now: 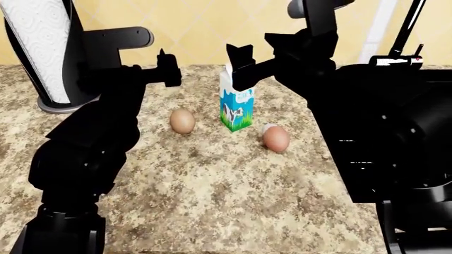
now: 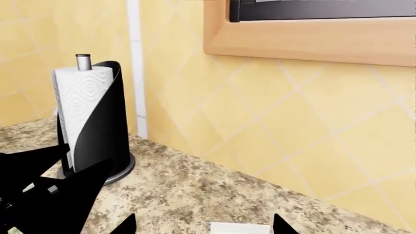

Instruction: Place the eggs and milk next to the bowl.

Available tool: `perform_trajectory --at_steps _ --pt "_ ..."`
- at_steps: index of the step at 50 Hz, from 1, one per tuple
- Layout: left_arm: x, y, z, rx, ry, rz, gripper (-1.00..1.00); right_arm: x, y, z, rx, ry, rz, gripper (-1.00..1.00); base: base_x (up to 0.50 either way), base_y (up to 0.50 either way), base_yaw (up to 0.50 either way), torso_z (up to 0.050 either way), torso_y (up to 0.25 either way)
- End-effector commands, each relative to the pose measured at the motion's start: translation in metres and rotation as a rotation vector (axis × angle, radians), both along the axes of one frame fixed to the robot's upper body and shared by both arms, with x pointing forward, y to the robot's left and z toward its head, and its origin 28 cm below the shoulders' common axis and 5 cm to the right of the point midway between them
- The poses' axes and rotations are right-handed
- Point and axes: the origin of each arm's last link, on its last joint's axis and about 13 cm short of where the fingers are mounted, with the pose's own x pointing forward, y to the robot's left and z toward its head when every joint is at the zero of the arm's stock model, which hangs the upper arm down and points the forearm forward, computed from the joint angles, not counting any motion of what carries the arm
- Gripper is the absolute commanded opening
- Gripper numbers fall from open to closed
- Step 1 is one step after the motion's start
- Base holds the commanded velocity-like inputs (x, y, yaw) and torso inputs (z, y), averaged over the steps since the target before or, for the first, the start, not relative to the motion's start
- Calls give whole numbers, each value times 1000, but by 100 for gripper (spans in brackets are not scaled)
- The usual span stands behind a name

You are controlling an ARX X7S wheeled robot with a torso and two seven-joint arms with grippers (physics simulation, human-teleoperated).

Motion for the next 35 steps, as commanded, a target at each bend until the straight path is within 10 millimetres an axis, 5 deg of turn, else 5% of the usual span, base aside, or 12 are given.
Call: perform_trajectory --at_steps 1,35 --pt "1 1 -3 -3 6 0 100 2 0 -1 -20 -7 -31 100 0 0 0 0 0" --pt "1 1 -2 -4 8 -5 100 13 2 -20 -47 58 -58 100 0 0 0 0 0"
